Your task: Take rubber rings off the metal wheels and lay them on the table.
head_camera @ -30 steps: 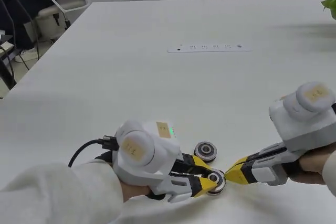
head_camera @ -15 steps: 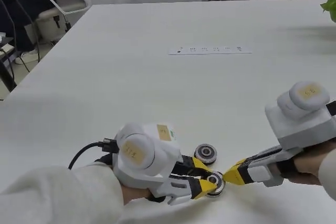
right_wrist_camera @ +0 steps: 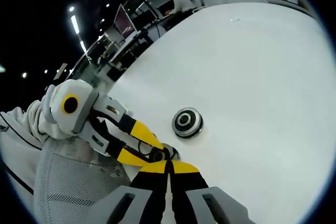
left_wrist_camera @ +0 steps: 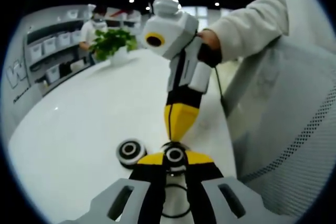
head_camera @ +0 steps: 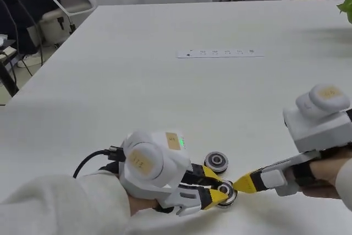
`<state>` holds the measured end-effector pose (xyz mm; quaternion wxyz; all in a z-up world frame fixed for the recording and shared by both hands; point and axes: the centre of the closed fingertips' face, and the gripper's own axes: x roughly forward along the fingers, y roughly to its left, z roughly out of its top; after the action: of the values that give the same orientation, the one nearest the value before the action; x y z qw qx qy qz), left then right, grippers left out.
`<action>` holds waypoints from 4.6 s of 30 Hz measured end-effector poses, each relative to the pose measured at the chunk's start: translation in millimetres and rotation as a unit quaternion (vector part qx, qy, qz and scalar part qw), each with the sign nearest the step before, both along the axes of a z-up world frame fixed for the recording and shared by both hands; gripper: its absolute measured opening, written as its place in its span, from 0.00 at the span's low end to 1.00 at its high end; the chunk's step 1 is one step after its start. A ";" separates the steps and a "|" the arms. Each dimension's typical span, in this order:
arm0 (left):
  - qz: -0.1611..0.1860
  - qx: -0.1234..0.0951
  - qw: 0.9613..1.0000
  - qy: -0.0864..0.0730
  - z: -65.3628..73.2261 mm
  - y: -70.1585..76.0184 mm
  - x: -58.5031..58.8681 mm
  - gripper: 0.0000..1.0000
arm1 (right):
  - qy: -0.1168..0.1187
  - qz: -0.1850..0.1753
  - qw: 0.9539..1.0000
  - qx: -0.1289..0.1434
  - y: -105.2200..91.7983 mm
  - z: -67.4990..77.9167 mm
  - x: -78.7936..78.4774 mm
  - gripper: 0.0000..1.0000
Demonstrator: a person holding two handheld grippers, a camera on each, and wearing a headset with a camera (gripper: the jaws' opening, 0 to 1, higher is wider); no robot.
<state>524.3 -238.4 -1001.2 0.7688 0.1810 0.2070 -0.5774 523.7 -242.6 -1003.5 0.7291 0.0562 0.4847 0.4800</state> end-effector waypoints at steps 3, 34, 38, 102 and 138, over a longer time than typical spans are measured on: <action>0.000 -0.001 1.000 0.001 0.0 0.1 -0.2 0.13 | 0.006 0.000 1.000 0.006 1.9 1.6 -1.3 0.00; 0.001 0.000 1.000 0.009 0.1 -1.2 -3.5 0.14 | 0.023 -0.006 0.999 0.043 13.4 11.3 -4.7 0.00; 0.001 0.004 1.000 0.013 0.4 -1.5 -3.5 0.14 | 0.023 -0.008 0.999 0.041 12.4 11.1 -4.3 0.00; 0.140 -0.030 0.986 -0.082 146.8 127.3 -31.6 0.77 | 0.008 -0.033 0.996 0.083 9.7 32.8 8.2 0.00; 0.196 -0.027 0.980 0.002 76.1 131.9 -56.7 0.83 | -0.001 -0.066 0.991 0.120 5.4 51.2 19.0 0.00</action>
<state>467.6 -106.5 -925.1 0.8713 0.1148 0.2246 -0.4209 542.7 -237.2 -952.4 0.7479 0.1745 0.4176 0.4855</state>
